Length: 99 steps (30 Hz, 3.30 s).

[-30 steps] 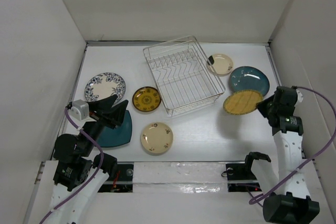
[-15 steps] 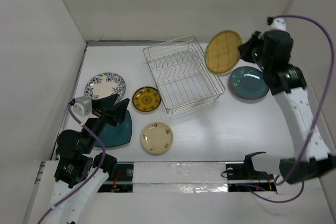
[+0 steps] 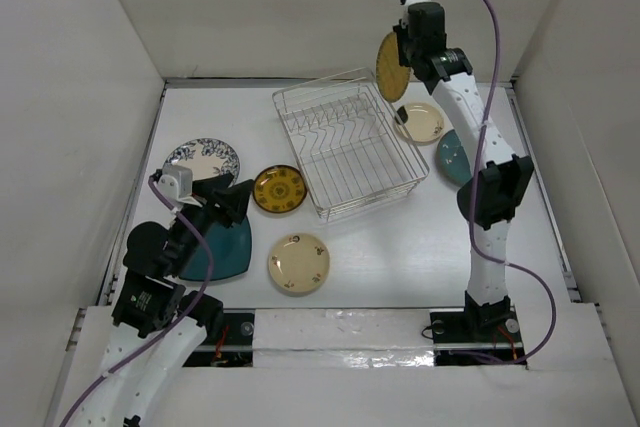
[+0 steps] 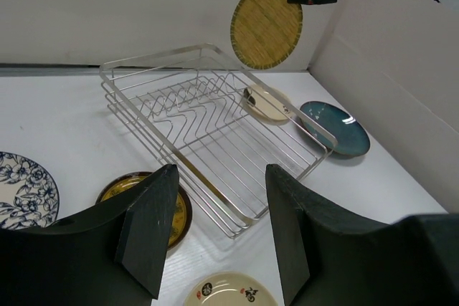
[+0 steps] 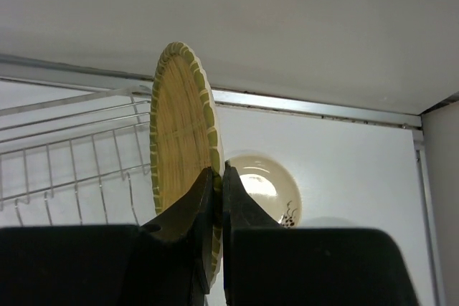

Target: Load the plates into the dish rack

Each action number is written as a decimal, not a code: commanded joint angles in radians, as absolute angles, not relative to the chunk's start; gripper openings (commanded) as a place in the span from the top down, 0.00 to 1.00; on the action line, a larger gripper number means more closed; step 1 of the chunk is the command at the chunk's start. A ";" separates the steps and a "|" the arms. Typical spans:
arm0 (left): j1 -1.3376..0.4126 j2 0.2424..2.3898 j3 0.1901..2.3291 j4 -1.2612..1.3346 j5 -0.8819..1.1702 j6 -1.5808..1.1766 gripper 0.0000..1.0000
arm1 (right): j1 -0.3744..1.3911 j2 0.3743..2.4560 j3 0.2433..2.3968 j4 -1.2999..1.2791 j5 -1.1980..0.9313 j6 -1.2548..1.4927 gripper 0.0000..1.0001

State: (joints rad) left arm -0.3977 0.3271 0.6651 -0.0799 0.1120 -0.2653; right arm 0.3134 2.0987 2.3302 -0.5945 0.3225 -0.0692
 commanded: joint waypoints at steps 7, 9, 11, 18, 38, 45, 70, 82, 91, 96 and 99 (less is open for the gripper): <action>-0.371 0.379 0.683 -0.043 0.110 -0.249 0.52 | 0.345 2.169 2.428 -0.512 0.379 -0.192 1.00; -0.371 0.387 0.683 -0.043 0.115 -0.247 0.52 | 0.354 2.168 2.389 -0.493 0.374 -0.192 1.00; -0.362 0.391 0.683 -0.041 0.117 -0.247 0.52 | 0.364 2.168 2.362 -0.479 0.368 -0.190 1.00; -0.362 0.394 0.681 -0.041 0.115 -0.247 0.52 | 0.385 2.169 2.281 -0.451 0.357 -0.195 1.00; -0.362 0.410 0.681 -0.046 0.106 -0.247 0.52 | 0.382 2.146 2.135 -0.402 0.244 -0.088 0.62; -0.362 0.410 0.681 -0.052 0.091 -0.247 0.52 | 0.215 1.984 1.949 -0.177 -0.013 0.083 0.41; -0.362 0.422 0.681 -0.046 0.101 -0.245 0.52 | -0.186 2.491 2.237 -0.439 -0.561 0.186 0.47; -0.362 0.416 0.681 -0.046 0.098 -0.245 0.52 | -0.176 2.577 2.286 -0.528 -0.587 0.173 0.60; -0.362 0.411 0.681 -0.051 0.094 -0.245 0.52 | -0.167 2.588 2.260 -0.499 -0.581 0.198 0.70; -0.362 0.410 0.683 -0.051 0.094 -0.245 0.52 | -0.167 2.580 2.240 -0.463 -0.638 0.218 0.93; -0.362 0.413 0.681 -0.051 0.094 -0.245 0.52 | -0.167 2.519 2.180 -0.332 -0.617 0.268 1.00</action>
State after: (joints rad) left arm -0.3660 0.4141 0.6651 -0.0799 0.0959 -0.2584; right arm -0.1753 2.5767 2.2219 -0.4507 -0.6247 0.2314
